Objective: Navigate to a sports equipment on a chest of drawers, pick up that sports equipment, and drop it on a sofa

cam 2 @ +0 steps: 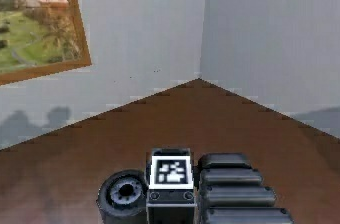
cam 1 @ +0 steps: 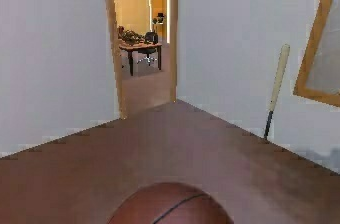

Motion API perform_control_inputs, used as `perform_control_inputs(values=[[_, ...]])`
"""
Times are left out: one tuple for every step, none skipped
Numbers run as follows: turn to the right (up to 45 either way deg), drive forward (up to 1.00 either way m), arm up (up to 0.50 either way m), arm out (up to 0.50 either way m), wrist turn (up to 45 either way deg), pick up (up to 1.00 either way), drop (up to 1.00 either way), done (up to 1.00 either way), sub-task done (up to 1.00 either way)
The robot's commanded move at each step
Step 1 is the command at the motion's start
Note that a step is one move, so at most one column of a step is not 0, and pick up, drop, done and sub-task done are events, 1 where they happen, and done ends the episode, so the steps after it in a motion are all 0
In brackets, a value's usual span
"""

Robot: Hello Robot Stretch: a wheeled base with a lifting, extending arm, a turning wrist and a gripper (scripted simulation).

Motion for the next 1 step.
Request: perform_control_inputs(values=[[45.0,0.00,0.00,0.00,0.0,0.00,0.00,0.00,0.00]])
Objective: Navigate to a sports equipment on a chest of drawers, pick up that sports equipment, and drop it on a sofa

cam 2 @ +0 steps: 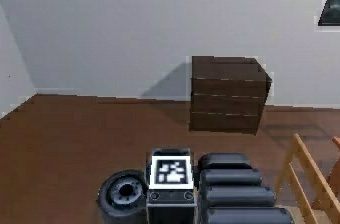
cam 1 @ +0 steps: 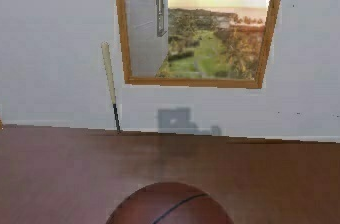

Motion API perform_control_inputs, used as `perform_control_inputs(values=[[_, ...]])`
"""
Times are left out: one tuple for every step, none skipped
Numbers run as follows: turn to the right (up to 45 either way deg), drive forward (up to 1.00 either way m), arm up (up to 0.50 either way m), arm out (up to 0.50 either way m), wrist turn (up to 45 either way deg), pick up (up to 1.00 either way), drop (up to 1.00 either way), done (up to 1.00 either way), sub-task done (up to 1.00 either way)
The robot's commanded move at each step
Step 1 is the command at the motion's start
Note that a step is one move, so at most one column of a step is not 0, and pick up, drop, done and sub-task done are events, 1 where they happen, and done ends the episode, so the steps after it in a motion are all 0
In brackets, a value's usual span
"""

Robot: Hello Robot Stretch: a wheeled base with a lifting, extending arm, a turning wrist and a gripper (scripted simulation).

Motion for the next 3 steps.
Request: perform_control_inputs(values=[[30.0,0.00,0.00,0.00,0.0,0.00,0.00,0.00,0.00],[0.0,0.20,0.00,0.00,0.0,0.00,0.00,0.00,0.00],[45.0,0.00,0.00,0.00,0.0,0.00,0.00,0.00,0.00]])
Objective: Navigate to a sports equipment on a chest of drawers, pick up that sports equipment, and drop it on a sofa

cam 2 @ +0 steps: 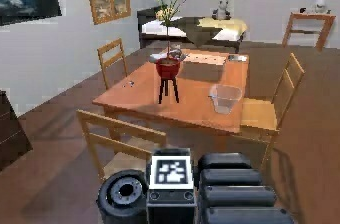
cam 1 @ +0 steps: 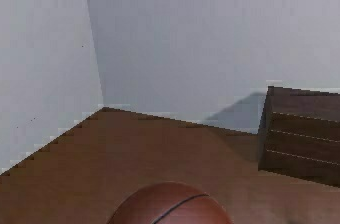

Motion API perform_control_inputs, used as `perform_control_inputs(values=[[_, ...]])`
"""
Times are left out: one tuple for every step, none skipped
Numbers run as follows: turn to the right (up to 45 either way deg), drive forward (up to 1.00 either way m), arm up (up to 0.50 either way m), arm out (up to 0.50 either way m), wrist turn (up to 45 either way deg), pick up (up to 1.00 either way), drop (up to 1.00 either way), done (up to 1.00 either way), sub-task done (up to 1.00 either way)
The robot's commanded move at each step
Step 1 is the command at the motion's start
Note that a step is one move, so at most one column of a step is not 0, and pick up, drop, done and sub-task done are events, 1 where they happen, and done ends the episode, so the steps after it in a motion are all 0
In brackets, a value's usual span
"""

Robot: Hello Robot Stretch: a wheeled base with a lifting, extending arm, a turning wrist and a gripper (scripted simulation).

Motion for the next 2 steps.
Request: perform_control_inputs(values=[[15.0,0.00,0.00,0.00,0.0,0.00,0.00,0.00,0.00],[0.0,1.00,0.00,0.00,0.0,0.00,0.00,0.00,0.00]])
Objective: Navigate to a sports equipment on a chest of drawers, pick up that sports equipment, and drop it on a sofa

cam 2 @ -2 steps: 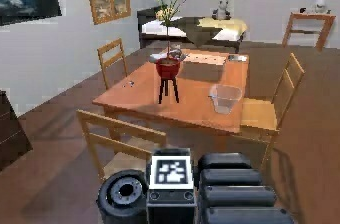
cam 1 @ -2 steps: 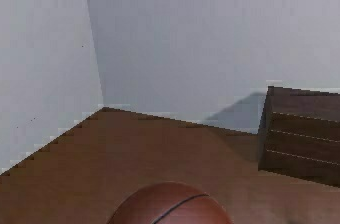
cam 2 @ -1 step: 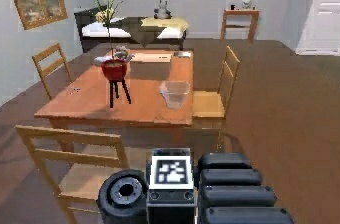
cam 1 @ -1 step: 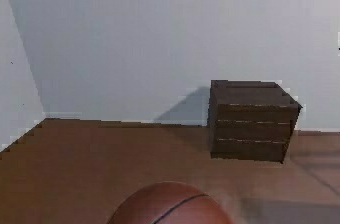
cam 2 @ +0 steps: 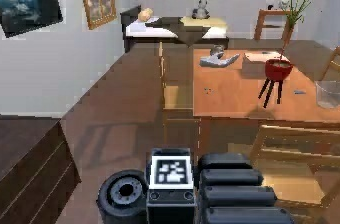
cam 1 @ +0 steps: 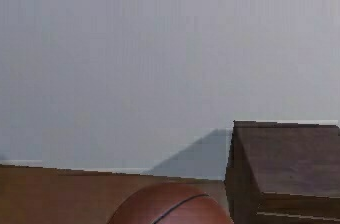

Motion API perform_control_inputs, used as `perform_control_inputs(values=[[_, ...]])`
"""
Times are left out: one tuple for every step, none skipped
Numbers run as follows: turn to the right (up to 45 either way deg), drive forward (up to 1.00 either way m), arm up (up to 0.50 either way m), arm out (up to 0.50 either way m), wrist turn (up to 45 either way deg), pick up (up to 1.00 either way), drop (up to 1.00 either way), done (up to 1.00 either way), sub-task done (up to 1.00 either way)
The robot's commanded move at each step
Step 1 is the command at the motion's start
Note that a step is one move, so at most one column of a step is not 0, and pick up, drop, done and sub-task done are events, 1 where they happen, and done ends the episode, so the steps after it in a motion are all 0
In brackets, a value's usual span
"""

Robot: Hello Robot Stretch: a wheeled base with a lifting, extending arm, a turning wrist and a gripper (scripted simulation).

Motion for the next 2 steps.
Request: perform_control_inputs(values=[[45.0,0.00,0.00,0.00,0.0,0.00,0.00,0.00,0.00],[45.0,0.00,0.00,0.00,0.0,0.00,0.00,0.00,0.00]])
